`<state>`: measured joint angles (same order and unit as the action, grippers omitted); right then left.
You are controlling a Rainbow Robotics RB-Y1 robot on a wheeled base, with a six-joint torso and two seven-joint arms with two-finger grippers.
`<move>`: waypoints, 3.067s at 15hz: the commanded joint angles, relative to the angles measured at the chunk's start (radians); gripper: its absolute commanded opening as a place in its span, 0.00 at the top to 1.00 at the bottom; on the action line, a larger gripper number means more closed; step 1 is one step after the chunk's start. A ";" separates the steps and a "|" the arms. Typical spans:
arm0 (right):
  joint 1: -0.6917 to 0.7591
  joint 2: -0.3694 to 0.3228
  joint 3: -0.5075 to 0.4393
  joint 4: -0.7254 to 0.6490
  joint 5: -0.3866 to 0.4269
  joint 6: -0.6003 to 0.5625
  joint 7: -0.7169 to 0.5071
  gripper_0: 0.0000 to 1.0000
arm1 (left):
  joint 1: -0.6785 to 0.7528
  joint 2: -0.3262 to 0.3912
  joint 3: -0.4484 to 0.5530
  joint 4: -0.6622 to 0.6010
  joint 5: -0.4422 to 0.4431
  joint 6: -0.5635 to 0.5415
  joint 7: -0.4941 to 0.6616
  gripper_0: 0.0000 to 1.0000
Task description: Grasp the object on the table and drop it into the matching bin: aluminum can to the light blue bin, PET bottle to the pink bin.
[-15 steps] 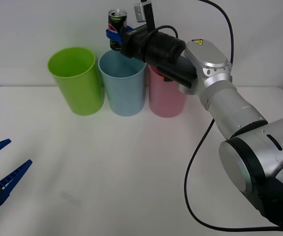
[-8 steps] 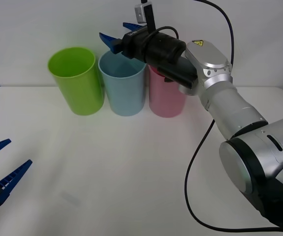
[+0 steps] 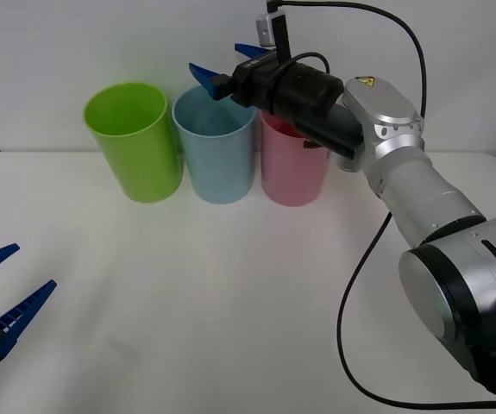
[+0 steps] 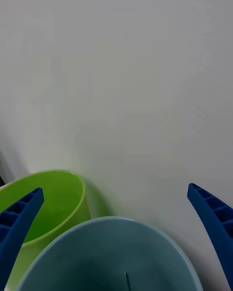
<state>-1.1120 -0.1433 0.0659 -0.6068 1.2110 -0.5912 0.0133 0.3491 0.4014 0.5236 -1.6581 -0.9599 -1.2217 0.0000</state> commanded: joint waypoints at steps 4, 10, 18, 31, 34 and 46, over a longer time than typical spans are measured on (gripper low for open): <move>0.006 -0.128 0.232 -0.013 -0.291 -0.064 0.028 0.00 | 0.000 0.000 0.000 0.000 0.000 0.000 0.000 0.00; 0.054 -0.217 0.218 -0.088 -0.324 -0.182 0.030 0.00 | 0.000 0.000 0.000 0.000 0.000 0.000 0.000 0.00; 0.347 -0.387 0.219 -0.528 -0.346 -0.168 -0.009 0.00 | 0.000 0.000 0.000 0.000 0.000 0.000 0.000 0.00; 0.913 -0.676 0.170 -1.150 -0.456 0.028 0.010 0.00 | 0.000 0.000 0.000 0.000 0.000 0.000 0.000 0.00; 1.023 -0.685 0.123 -1.202 -0.450 0.025 0.024 0.00 | 0.000 0.000 0.000 0.000 0.000 0.000 0.000 0.00; 1.420 -0.653 -0.135 -1.288 -0.415 -0.059 0.094 0.00 | 0.000 0.000 0.000 0.000 0.000 0.000 0.000 0.00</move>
<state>0.2905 -0.8059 -0.0519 -1.8948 0.7939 -0.6434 0.1027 0.3491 0.4014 0.5236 -1.6581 -0.9599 -1.2217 0.0000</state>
